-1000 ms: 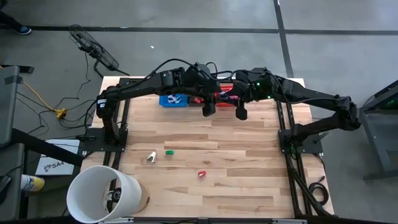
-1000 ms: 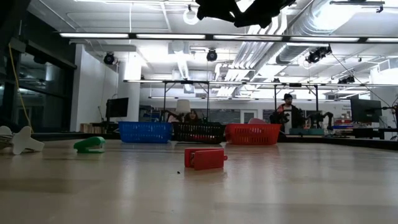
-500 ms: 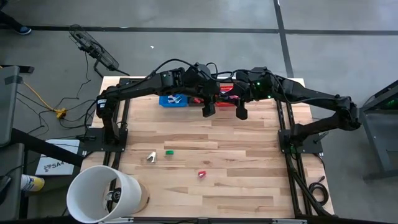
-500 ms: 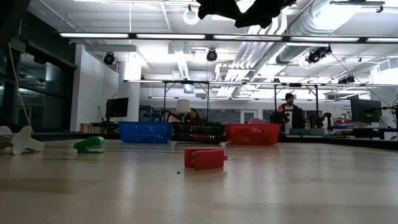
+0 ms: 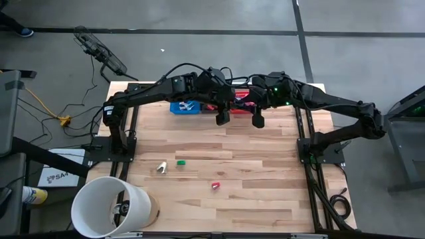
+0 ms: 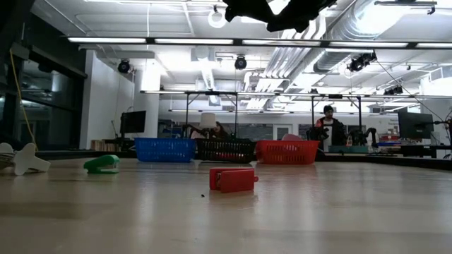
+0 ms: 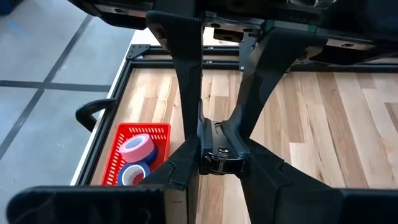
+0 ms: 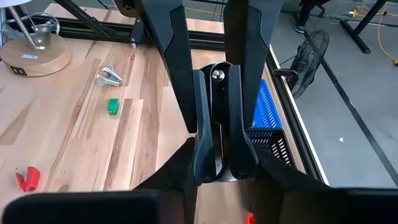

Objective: Pick and place Stapler, Stapler remover, tape
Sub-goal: Put the black staple remover into the blue bin

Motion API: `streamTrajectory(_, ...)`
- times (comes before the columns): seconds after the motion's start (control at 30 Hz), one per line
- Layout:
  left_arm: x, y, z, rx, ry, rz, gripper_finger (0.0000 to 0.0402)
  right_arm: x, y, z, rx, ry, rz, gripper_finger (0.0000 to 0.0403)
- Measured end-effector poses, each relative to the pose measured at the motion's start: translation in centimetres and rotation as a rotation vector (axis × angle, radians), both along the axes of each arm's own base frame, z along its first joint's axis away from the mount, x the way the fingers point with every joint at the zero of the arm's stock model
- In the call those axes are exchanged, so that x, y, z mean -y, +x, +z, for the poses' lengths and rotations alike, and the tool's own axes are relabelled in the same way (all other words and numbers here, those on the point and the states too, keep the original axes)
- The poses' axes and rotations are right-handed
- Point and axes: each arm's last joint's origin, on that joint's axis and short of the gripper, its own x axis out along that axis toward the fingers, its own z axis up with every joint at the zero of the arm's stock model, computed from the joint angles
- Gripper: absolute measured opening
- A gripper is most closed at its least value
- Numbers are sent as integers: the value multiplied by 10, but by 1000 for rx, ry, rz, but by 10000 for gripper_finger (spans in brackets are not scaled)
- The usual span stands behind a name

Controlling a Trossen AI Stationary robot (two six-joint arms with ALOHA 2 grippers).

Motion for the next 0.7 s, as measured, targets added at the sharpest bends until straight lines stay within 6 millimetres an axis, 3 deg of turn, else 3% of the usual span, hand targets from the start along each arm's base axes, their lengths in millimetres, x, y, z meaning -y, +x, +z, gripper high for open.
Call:
streamTrajectory(0.33, -1, -1, 0, -4, 11, 43, 81, 2, -3, -2, -48, -49, -80, 196)
streamTrajectory(0.53, -5, -5, -4, -62, 54, 167, 81, 4, -10, -6, -130, -108, -198, 211)
streamTrajectory(0.7, -19, -15, -11, -156, 38, 346, 81, 8, -16, -11, -233, -167, -264, 205)
